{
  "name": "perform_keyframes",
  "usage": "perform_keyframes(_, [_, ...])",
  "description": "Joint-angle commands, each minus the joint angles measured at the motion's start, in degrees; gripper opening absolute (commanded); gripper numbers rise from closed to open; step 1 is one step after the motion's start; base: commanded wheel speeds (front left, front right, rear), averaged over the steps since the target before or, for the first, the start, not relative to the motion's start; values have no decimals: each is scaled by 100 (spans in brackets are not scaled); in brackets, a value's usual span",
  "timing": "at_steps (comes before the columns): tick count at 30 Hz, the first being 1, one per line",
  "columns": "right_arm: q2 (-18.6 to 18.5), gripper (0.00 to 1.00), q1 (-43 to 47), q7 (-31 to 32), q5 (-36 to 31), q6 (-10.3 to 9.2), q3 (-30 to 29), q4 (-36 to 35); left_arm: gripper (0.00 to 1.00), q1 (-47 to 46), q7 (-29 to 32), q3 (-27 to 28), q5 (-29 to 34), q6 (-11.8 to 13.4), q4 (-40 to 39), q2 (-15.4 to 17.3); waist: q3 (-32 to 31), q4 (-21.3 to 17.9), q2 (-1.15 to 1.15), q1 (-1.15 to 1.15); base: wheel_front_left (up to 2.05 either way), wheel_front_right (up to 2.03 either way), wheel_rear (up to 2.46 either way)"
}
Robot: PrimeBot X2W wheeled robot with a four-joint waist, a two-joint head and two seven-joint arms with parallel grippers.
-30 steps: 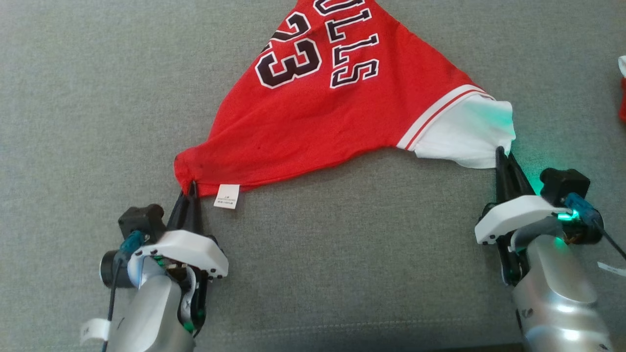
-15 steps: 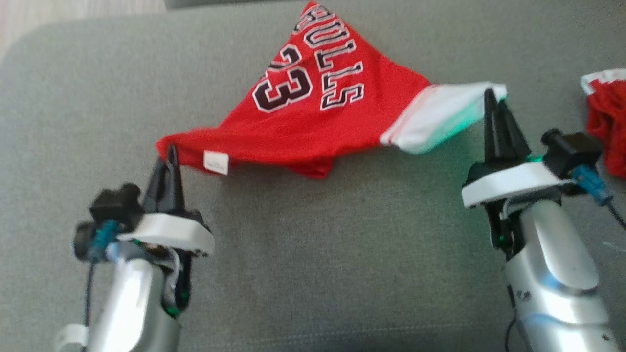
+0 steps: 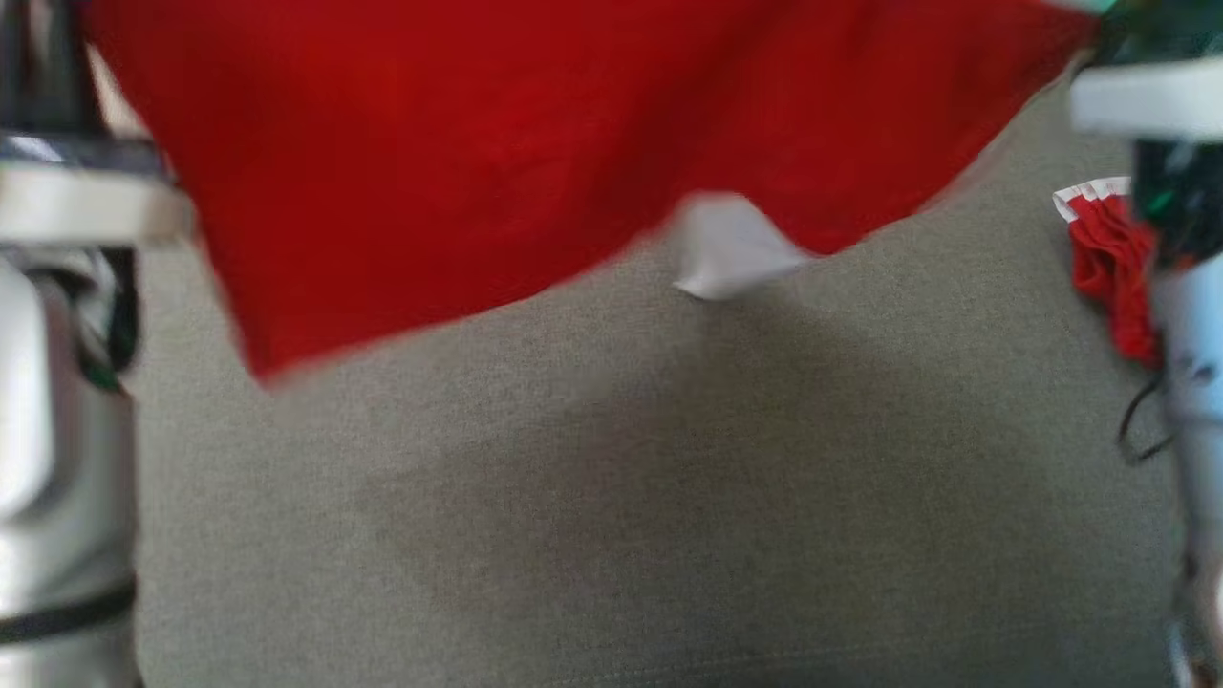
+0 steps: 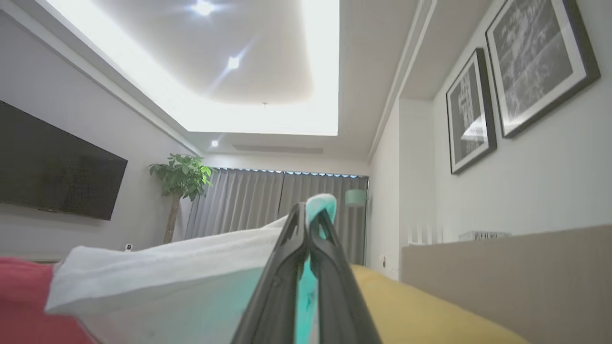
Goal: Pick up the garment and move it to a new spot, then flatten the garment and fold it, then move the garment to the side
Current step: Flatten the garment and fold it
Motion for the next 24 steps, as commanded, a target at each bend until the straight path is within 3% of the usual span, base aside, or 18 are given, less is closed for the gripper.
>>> perform_keyframes(1, [-114, 0, -436, 5, 40, -5, 123, -139, 0, -552, -6, 243, 82, -61, -134, 361, 27, 10, 0, 0, 0, 0, 0])
perform_keyframes(8, [-358, 0, -1471, 267, -84, -5, 416, 506, 0, -1523, 458, 12, 192, -223, 287, 579, 643, 94, 0, 0, 0, 0, 0])
perform_keyframes(12, [-374, 0, -2131, 308, -281, -5, 571, 1300, 0, -2025, 624, -207, 238, -255, 791, 461, 1261, 206, 0, 0, 0, 0, 0])
perform_keyframes(14, [-344, 0, -2842, 209, -577, -5, 507, 1991, 0, -2551, 588, -295, 342, -147, 1376, 409, 1676, 252, 0, 0, 0, 0, 0])
perform_keyframes(18, [-275, 0, -3907, 30, -1173, -5, -137, 2607, 0, -3432, 231, -278, 428, 127, 2001, 346, 2016, 286, 0, 0, 0, 0, 0])
perform_keyframes(24, [-45, 0, -4674, -16, -1798, -5, -840, 2424, 0, -4277, -11, -238, 406, 286, 2224, 307, 2268, 246, 0, 0, 0, 0, 0])
